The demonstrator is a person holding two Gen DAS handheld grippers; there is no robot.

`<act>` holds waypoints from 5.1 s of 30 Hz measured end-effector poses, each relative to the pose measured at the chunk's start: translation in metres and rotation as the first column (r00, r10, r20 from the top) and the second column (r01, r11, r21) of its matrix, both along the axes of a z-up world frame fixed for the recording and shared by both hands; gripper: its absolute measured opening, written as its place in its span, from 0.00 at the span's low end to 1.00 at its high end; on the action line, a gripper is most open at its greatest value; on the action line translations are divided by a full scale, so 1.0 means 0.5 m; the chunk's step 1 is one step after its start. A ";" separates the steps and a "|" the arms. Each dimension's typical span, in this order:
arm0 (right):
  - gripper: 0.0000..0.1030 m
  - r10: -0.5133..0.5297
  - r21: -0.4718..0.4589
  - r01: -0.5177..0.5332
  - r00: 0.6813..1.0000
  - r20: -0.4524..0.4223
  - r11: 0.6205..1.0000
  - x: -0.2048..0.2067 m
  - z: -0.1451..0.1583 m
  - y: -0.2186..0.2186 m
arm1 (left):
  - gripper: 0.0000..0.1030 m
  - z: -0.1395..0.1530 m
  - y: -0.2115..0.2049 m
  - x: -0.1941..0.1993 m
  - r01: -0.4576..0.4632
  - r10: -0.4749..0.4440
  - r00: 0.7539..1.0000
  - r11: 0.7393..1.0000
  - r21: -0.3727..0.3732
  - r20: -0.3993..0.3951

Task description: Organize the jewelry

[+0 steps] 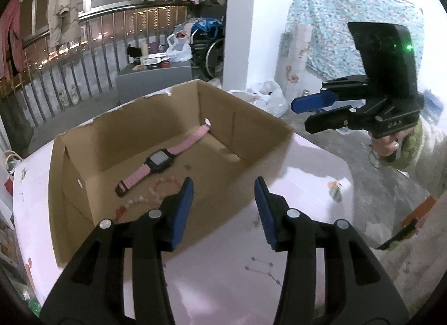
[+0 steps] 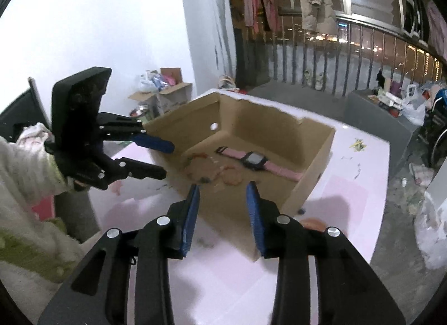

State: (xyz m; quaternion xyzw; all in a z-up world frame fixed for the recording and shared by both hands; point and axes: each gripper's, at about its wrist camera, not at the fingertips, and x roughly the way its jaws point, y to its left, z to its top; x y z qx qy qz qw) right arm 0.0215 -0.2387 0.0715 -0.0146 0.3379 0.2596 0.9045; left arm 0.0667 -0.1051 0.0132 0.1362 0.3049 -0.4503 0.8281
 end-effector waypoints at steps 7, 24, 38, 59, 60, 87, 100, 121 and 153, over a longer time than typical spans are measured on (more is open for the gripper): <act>0.34 0.045 0.040 -0.041 0.995 -0.093 0.998 -0.021 -0.078 0.017 | 0.42 -0.048 0.008 -0.057 0.078 -0.078 0.996 0.997 0.013 -0.033; 0.25 0.155 -0.089 -0.175 0.968 -0.200 0.981 0.049 -0.224 0.057 | 0.20 -0.190 -0.092 -0.031 0.154 -0.148 0.988 0.968 0.201 -0.043; 0.17 0.198 -0.137 -0.229 0.958 -0.205 0.964 0.075 -0.245 0.079 | 0.16 -0.210 -0.107 -0.014 0.150 -0.141 0.988 0.963 0.225 -0.056; 0.04 0.152 -0.130 -0.188 0.958 -0.242 0.974 0.048 -0.249 0.078 | 0.04 -0.213 -0.057 -0.054 0.139 -0.131 0.990 0.961 0.238 -0.053; 0.04 0.151 -0.129 -0.186 0.958 -0.244 0.974 0.044 -0.249 0.079 | 0.04 -0.214 -0.051 -0.056 0.134 -0.125 0.991 0.962 0.238 -0.053; 0.04 0.101 -0.104 -0.128 0.967 -0.235 0.986 0.021 -0.228 0.064 | 0.25 -0.210 -0.006 -0.065 0.052 -0.038 0.997 0.969 0.240 -0.063; 0.06 0.090 -0.108 -0.116 0.970 -0.227 0.987 0.032 -0.229 0.069 | 0.01 -0.204 0.005 -0.051 0.043 -0.025 0.996 0.975 0.220 -0.083; 0.13 0.087 -0.182 -0.123 0.977 -0.197 0.976 0.060 -0.241 0.102 | 0.01 -0.198 0.017 -0.069 0.022 -0.009 0.997 0.983 0.183 -0.070; 0.03 0.018 -0.118 -0.038 0.986 -0.169 0.992 0.011 -0.193 0.061 | 0.01 -0.168 0.030 -0.066 0.004 0.002 0.999 0.987 0.160 -0.035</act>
